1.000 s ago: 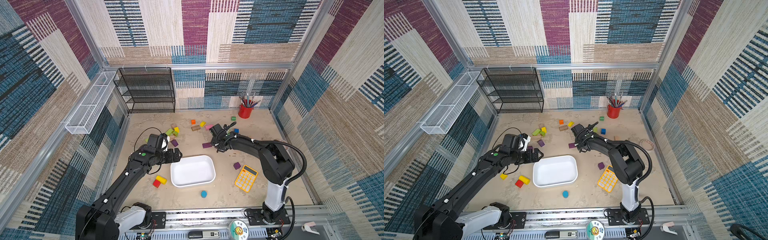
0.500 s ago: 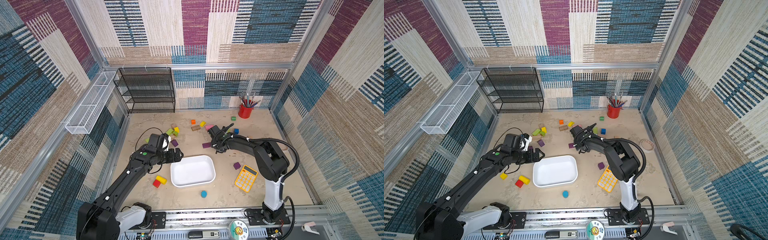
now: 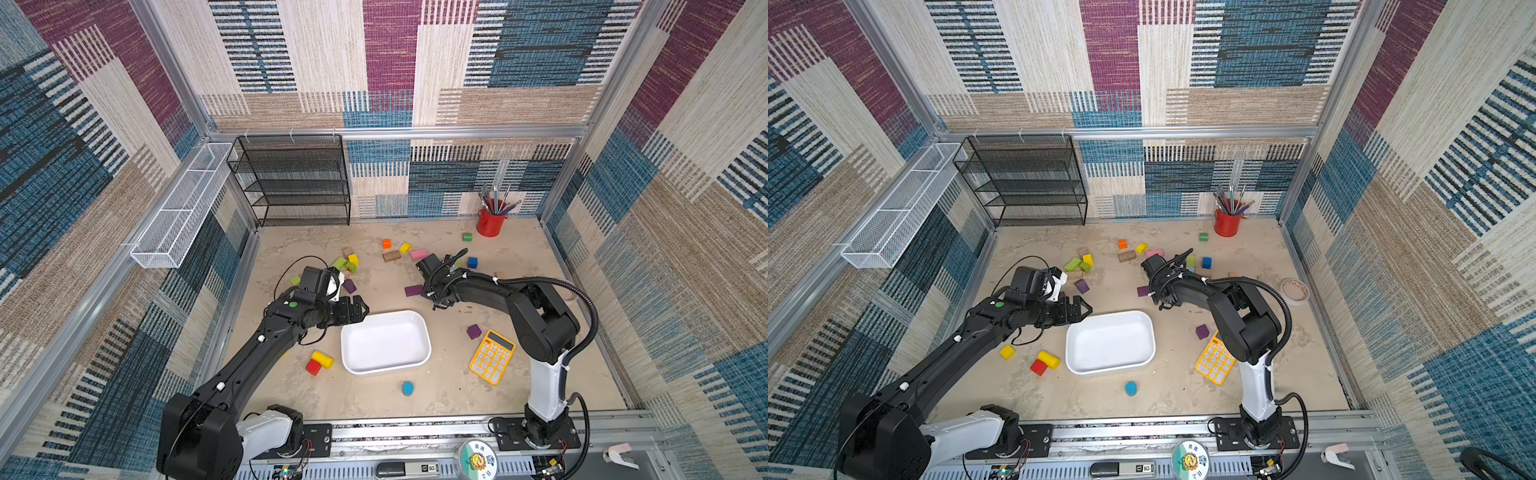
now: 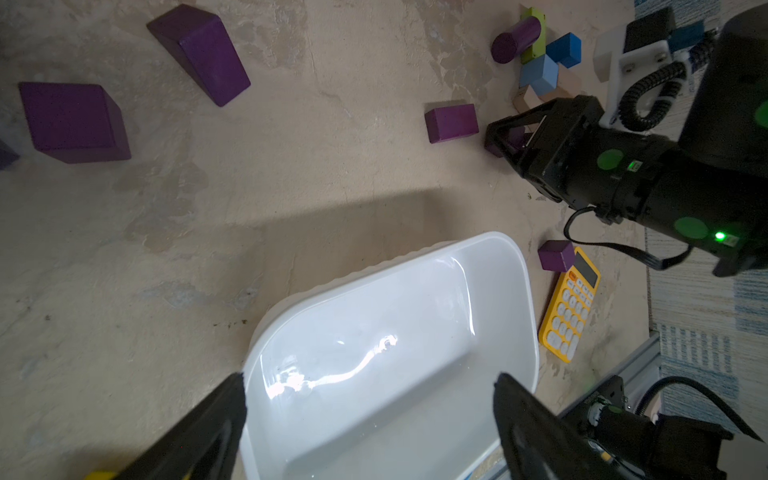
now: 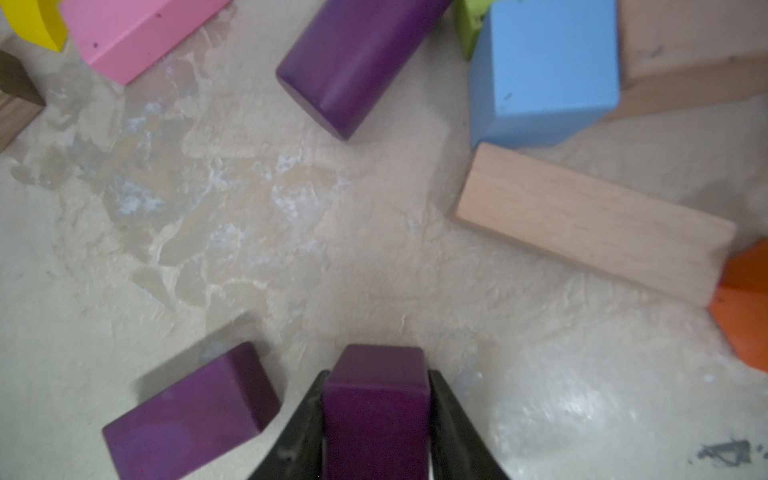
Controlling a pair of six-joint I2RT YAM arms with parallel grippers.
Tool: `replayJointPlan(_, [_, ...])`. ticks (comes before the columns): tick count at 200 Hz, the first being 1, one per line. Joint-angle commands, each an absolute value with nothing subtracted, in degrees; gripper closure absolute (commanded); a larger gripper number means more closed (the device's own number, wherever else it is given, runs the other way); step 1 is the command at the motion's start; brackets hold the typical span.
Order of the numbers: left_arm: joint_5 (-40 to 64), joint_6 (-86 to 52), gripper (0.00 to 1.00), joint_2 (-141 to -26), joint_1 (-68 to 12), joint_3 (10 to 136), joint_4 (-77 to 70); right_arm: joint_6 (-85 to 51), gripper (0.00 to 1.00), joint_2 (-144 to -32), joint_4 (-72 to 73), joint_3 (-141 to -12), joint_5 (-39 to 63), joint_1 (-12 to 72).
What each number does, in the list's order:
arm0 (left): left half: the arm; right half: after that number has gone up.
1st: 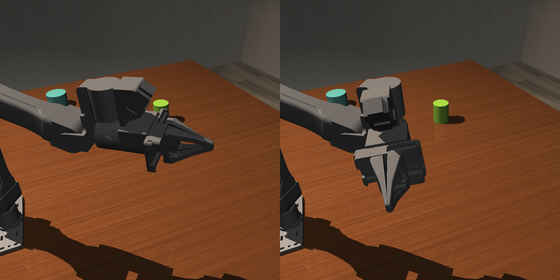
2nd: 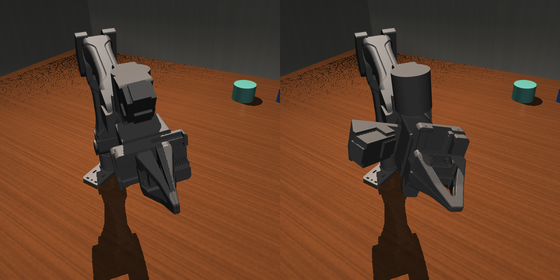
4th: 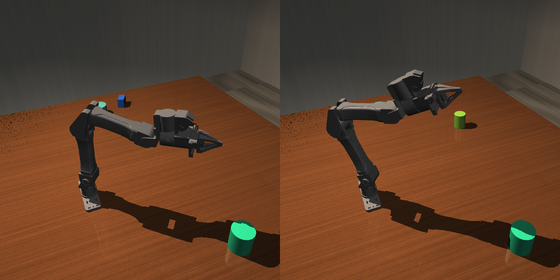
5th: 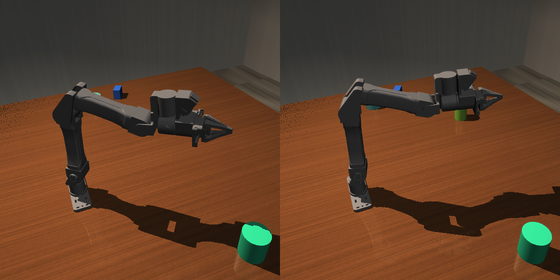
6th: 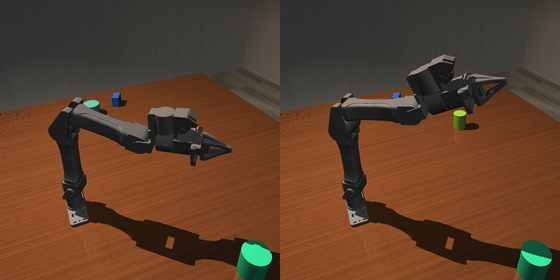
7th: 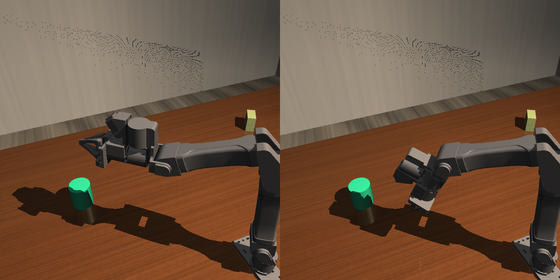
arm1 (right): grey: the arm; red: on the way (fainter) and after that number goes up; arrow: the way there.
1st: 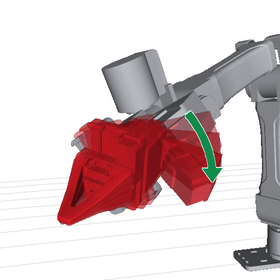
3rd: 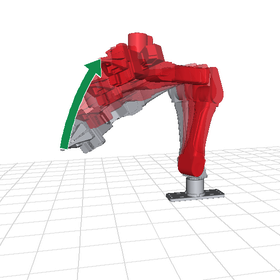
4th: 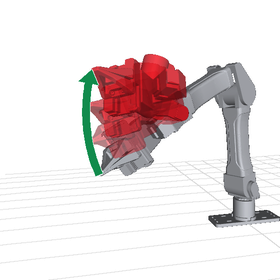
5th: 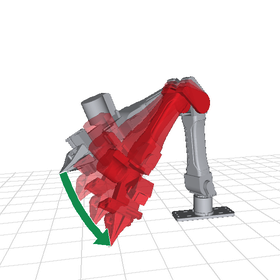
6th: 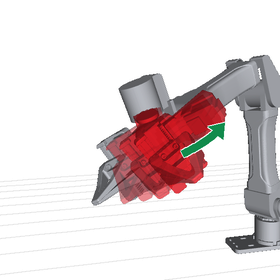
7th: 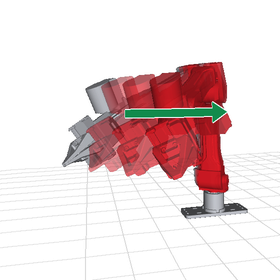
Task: Pick purple bricks into the storage bin
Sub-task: Pick up the building block from the center of the board.
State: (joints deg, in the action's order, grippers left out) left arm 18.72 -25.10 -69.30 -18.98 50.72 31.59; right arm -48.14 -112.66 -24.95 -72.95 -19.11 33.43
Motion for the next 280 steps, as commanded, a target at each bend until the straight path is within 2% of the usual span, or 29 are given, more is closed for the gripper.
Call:
replayJointPlan(1, [19.34, -25.31, 0.07, -69.83, -18.98, 50.91, 30.83, -46.96, 0.61, -111.62, -22.70, -72.08, -21.08, 33.49])
replayJointPlan(24, [19.01, -25.31, 0.07, -69.94, -18.98, 51.11, 30.83, -45.91, 0.64, -110.71, -21.32, -70.77, -21.83, 33.56])
replayJointPlan(103, [17.67, -24.61, 0.07, -71.24, -18.74, 51.82, 30.97, -40.99, 0.65, -107.73, -19.27, -67.58, -21.45, 33.51])
replayJointPlan(247, [17.58, -24.08, 0.08, -74.88, -15.76, 53.75, 31.68, -29.74, 0.65, -95.28, -15.93, -59.50, -17.19, 34.10])
replayJointPlan(260, [17.58, -24.08, 0.08, -74.80, -15.40, 53.75, 31.66, -28.62, 0.70, -93.76, -15.27, -58.66, -16.17, 34.36])
replayJointPlan(280, [17.67, -24.13, 0.08, -74.86, -15.03, 53.75, 31.69, -27.05, 0.71, -91.79, -14.69, -57.99, -15.00, 34.78])
